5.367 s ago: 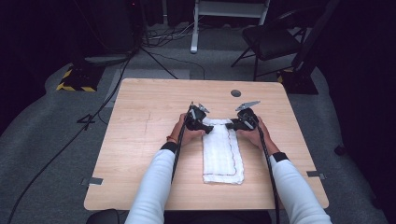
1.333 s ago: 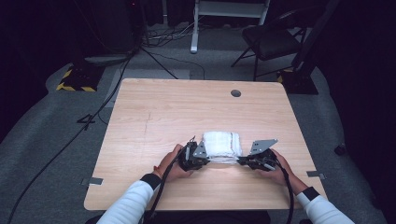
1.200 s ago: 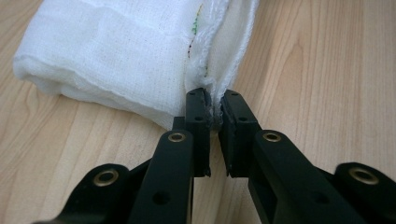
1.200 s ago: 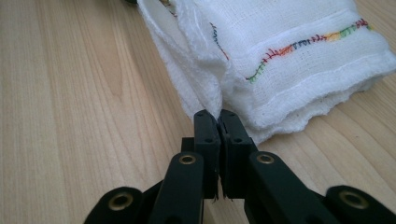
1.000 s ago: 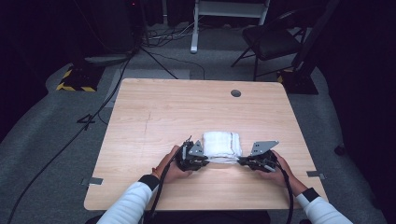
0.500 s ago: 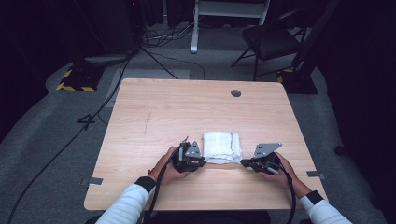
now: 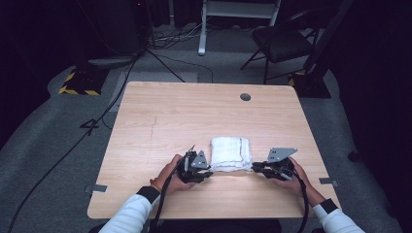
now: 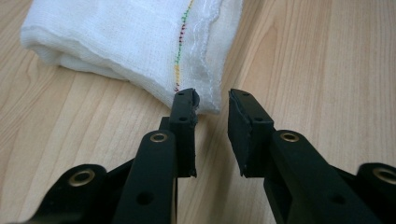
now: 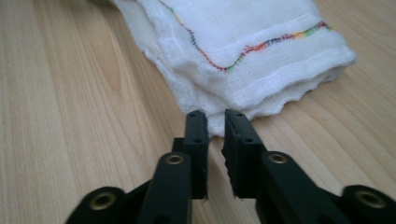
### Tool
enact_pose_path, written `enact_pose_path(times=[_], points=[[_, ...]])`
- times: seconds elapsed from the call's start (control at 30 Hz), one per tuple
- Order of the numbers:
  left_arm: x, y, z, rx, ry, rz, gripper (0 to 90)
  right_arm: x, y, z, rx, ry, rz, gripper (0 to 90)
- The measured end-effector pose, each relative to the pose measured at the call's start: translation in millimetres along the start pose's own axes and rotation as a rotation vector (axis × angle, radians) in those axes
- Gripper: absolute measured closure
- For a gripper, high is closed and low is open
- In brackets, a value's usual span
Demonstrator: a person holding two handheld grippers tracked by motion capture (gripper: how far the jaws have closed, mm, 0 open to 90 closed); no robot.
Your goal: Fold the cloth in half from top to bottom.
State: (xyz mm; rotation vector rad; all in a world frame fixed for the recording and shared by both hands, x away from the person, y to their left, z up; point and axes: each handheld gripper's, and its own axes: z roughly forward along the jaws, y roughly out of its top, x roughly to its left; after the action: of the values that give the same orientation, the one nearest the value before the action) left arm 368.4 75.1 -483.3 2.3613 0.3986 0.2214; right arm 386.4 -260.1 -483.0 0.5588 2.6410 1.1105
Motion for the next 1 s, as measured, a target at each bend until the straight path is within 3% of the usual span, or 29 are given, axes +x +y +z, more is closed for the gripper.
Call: enact_pose_path(times=[0.07, 0.17, 0.23, 0.33, 0.4, 0.6, 0.77, 1.0], points=[[-0.6, -1.2, -2.9, 0.003, 0.004, -0.010, 67.6, -0.4, 1.8, -2.2, -0.016, -0.025, 0.006, 69.7], [-1.8, -4.9, -6.4, 0.042, 0.042, -0.021, 55.0, -0.8, 5.9, -4.1, -0.035, -0.051, 0.026, 58.1], [-1.7, -9.9, -11.2, 0.036, 0.057, -0.046, 49.7, 0.0, 9.0, -3.2, -0.035, -0.058, 0.031, 50.9], [0.3, -17.5, -20.3, 0.036, 0.119, -0.086, 34.5, 2.1, 14.1, 0.7, -0.043, -0.082, 0.033, 40.0], [2.8, -24.8, -26.6, 0.033, 0.153, -0.119, 27.9, 3.2, 18.7, 3.6, -0.044, -0.094, 0.032, 37.4], [10.2, -49.1, -45.2, 0.052, 0.207, -0.163, 22.3, 3.9, 30.2, 20.8, -0.047, -0.091, 0.054, 32.7], [15.2, -69.8, -61.3, 0.064, 0.226, -0.194, 20.1, 9.3, 33.2, 41.6, 0.013, -0.074, 0.036, 28.4], [30.2, -100.3, -79.3, 0.078, 0.275, -0.289, 19.5, 10.6, 37.9, 56.7, 0.028, -0.100, 0.048, 26.2]])
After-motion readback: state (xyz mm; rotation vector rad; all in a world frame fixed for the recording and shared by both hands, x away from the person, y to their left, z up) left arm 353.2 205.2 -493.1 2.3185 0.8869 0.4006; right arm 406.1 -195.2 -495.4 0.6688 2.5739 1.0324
